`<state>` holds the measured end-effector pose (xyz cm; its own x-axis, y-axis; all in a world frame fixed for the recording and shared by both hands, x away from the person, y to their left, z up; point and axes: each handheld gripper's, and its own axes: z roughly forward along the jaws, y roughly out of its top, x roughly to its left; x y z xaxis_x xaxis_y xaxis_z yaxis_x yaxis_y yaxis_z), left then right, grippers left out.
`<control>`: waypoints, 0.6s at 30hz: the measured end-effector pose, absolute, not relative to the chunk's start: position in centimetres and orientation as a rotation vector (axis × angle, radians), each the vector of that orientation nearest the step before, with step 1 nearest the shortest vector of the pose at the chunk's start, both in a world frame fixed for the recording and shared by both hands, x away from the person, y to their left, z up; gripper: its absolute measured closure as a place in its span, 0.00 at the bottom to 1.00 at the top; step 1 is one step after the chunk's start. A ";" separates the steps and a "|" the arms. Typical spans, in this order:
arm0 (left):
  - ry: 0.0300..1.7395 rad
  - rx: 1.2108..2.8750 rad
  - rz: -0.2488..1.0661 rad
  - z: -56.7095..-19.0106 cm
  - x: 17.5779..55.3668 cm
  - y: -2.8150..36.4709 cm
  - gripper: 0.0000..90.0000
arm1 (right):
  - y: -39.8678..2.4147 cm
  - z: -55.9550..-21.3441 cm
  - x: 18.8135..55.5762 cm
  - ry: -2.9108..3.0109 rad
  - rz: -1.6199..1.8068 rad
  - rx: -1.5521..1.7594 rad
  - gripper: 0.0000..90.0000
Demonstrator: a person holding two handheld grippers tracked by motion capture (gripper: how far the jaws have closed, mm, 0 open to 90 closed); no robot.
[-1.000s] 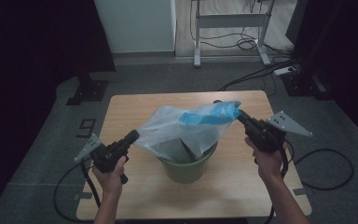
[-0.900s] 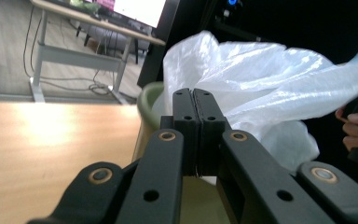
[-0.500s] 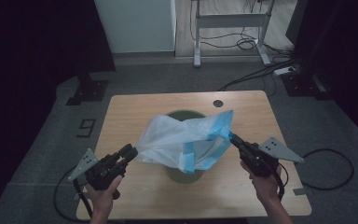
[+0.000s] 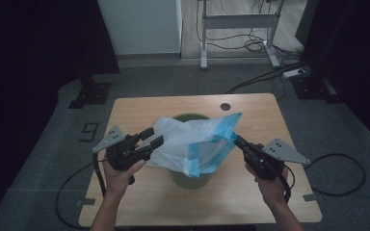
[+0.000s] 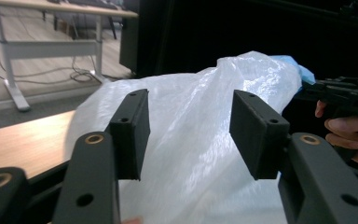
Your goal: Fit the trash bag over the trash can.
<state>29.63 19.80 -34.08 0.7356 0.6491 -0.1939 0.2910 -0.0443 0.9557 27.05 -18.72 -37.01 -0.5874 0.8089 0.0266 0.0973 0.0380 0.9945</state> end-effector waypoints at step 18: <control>0.874 1.512 0.445 -34.1 31.2 20.1 1.00 | -18.9 -37.7 27.4 1.757 1.577 0.943 0.99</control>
